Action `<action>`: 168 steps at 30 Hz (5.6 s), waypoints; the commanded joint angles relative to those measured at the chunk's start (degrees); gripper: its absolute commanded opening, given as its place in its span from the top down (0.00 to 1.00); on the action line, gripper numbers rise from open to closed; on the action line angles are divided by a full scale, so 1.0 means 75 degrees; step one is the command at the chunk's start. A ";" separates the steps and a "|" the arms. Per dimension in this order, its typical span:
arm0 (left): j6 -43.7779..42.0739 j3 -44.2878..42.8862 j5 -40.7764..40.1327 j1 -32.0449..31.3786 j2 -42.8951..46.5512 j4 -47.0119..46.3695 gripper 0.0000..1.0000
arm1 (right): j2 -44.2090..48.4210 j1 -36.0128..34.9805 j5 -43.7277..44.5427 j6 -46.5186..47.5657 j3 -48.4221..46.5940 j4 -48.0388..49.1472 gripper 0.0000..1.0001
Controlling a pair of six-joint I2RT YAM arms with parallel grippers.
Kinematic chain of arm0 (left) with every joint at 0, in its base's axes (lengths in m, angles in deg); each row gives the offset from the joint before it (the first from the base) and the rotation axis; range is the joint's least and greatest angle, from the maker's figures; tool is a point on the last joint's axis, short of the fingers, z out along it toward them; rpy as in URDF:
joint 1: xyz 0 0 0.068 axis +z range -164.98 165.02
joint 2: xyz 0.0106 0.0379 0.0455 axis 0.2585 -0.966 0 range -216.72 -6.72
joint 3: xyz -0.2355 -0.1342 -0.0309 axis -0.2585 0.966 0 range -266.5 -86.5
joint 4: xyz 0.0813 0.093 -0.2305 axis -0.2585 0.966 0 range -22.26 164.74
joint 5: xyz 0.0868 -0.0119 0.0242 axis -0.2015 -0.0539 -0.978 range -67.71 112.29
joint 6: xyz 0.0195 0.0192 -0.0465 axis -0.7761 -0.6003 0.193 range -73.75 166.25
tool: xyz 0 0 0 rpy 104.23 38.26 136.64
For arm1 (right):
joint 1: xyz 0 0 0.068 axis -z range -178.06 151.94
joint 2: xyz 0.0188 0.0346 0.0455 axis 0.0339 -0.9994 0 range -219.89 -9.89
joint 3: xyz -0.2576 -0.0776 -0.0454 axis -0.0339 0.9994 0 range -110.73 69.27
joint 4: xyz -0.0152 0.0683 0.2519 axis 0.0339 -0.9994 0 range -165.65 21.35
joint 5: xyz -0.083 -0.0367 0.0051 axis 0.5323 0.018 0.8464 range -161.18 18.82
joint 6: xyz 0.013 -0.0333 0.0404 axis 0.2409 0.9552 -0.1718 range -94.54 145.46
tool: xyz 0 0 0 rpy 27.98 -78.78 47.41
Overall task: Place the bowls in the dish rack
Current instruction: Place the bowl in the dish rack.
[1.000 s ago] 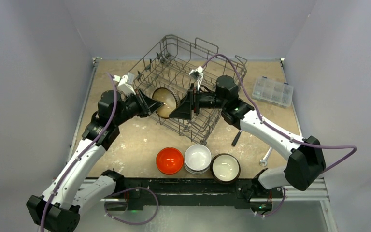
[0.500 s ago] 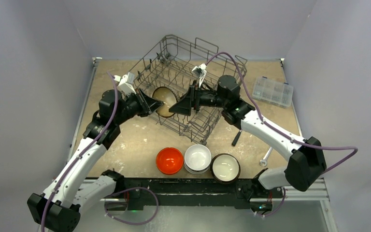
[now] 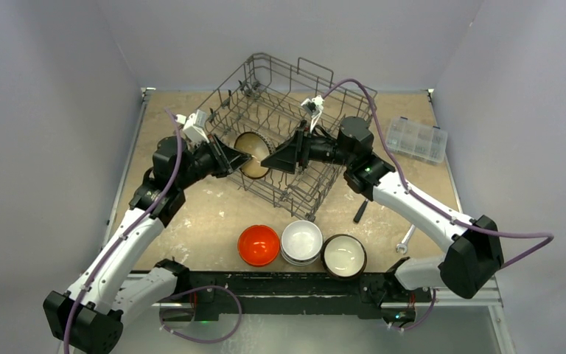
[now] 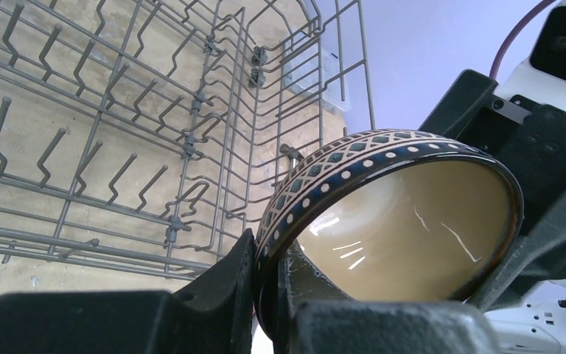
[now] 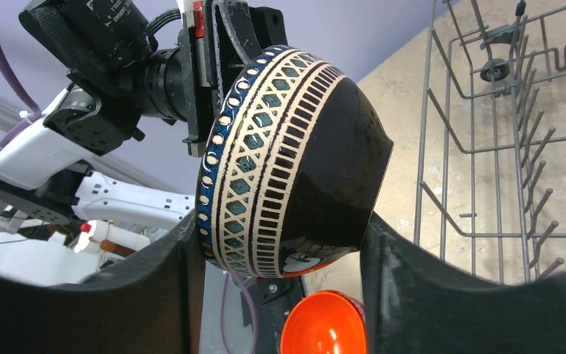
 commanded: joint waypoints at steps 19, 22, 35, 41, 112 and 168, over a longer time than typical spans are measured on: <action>0.0160 0.0181 -0.0577 0.0007 -0.0158 -0.0082 0.02 | 0.0262 0.0917 0.0947 0.0403 -0.0478 -0.1374 1.00; 0.0090 0.0132 -0.1006 0.0048 -0.0203 0.0283 0.01 | 0.0290 0.1242 0.0985 0.0572 -0.0509 -0.1660 1.00; 0.0496 0.0327 -0.1092 0.2207 -0.1205 0.1188 0.12 | 0.0588 0.1397 0.1823 0.1538 -0.0969 -0.2872 1.00; 0.0685 0.0390 -0.0231 0.2799 -0.2449 -0.0101 0.17 | 0.0668 0.1401 0.1854 0.1677 -0.1158 -0.2981 1.00; -0.2214 -0.2240 -0.5605 0.0982 -0.1923 0.3191 0.01 | 0.0256 0.1120 0.3499 0.2842 -0.1954 -0.4773 1.00; -0.0770 -0.0612 -0.3723 0.2412 -0.1178 0.1606 0.02 | 0.0551 0.1132 0.3659 0.3390 -0.1529 -0.4993 1.00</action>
